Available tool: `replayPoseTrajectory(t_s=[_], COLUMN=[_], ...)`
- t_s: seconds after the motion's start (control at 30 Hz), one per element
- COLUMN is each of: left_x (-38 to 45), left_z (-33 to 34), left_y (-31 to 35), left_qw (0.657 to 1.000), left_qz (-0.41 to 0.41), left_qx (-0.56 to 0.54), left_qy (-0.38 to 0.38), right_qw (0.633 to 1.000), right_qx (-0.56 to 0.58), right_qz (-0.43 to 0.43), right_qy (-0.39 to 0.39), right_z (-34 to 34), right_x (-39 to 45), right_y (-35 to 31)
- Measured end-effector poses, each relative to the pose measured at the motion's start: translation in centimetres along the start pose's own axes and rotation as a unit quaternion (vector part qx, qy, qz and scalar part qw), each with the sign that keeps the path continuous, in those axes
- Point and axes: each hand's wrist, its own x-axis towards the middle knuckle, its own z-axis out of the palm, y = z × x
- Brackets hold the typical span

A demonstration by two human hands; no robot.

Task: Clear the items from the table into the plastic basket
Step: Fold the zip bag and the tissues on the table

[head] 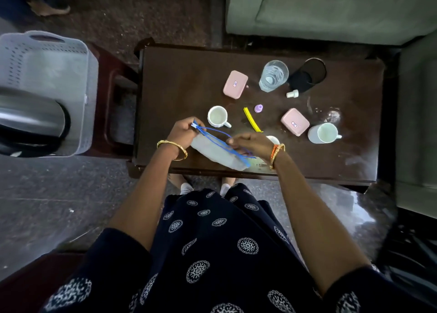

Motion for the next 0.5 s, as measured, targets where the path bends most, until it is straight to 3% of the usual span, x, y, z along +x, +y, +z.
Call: replayPoseTrajectory(t_s=[0.13,0.3,0.5], left_x=[0.2,-0.3,-0.4], left_z=[1.5,2.6,3.9], left_y=[0.9,0.9,1.4], left_qw=[1.0,0.999,0.999], left_qz=[0.017,0.021,0.024], left_qx=[0.021,0.014,-0.018], left_qy=[0.005,0.033,0.02], right_qw=[0.995,0.999,0.994], right_qx=[-0.097,-0.023,-0.097], right_qz=[-0.023,0.03,-0.043], right_qy=[-0.021,-0.033,0.028], right_z=[-0.6,-0.3,-0.8], right_x=[0.4,-0.2,-0.2], right_y=[-0.4,-0.7,0.7])
